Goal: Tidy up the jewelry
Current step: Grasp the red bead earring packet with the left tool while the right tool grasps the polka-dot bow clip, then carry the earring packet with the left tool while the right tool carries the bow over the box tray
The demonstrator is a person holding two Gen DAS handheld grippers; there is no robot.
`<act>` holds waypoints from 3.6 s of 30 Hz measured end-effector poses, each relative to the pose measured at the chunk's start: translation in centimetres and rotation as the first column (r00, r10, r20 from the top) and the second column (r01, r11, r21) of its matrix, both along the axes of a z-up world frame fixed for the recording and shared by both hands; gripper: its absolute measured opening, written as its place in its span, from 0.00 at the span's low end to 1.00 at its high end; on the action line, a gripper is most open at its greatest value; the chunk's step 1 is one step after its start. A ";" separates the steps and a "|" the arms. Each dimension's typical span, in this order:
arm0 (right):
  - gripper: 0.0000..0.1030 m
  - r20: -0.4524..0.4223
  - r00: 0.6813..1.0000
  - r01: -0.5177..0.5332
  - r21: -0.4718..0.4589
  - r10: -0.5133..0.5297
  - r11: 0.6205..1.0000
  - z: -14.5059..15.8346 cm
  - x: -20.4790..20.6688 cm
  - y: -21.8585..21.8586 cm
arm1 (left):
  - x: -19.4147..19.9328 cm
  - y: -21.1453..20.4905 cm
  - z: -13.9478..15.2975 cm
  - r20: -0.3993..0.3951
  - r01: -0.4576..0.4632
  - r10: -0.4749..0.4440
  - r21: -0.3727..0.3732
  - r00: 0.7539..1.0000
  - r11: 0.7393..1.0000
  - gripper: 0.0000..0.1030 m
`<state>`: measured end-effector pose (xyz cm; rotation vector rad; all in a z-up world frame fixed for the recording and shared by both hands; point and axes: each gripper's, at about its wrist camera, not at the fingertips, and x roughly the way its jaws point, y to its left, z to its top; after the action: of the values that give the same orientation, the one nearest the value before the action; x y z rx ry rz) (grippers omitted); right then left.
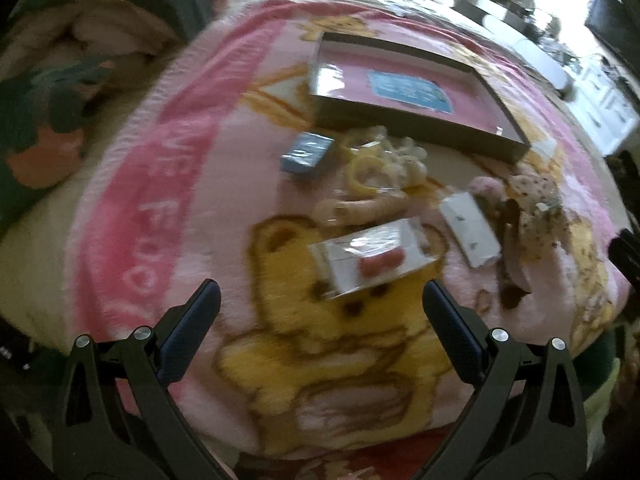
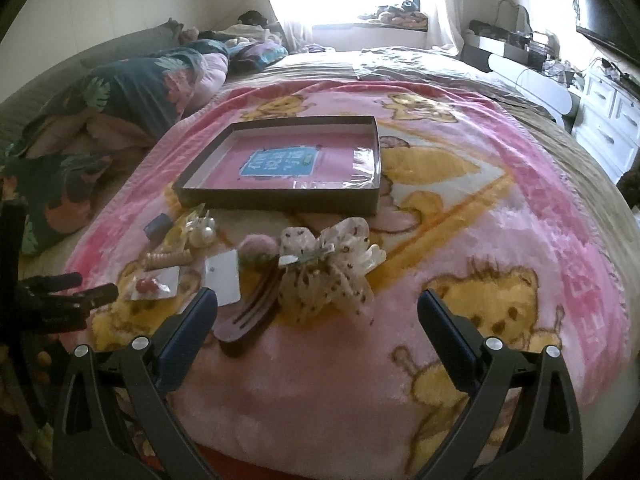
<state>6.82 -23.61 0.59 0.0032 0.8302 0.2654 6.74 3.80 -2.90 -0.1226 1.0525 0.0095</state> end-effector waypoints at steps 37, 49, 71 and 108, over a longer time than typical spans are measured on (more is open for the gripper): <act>0.68 -0.060 0.996 -0.074 -0.219 0.063 0.973 -6.1 7.0 3.4 | 3.9 -1.9 -3.6 -0.066 0.101 -0.101 0.002 0.993 0.995 0.75; 0.47 -0.040 0.998 -0.044 -0.117 0.040 0.992 -4.1 5.7 0.3 | 2.9 -2.1 -0.7 -0.012 0.119 -0.119 0.000 0.993 0.993 0.74; 0.49 0.079 0.997 -0.019 -0.028 0.021 0.999 1.9 7.5 -1.8 | 9.2 -2.7 5.9 0.129 0.113 -0.116 0.030 0.985 0.993 0.74; 0.49 -0.048 0.997 -0.068 -0.047 0.066 0.997 -3.1 21.5 2.3 | 20.4 -4.0 1.1 0.079 0.124 -0.129 0.073 0.988 0.990 0.75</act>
<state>28.29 -21.36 -2.54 -0.0641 0.8841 0.3090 27.12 -0.24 -1.75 0.0060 0.9738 -0.0739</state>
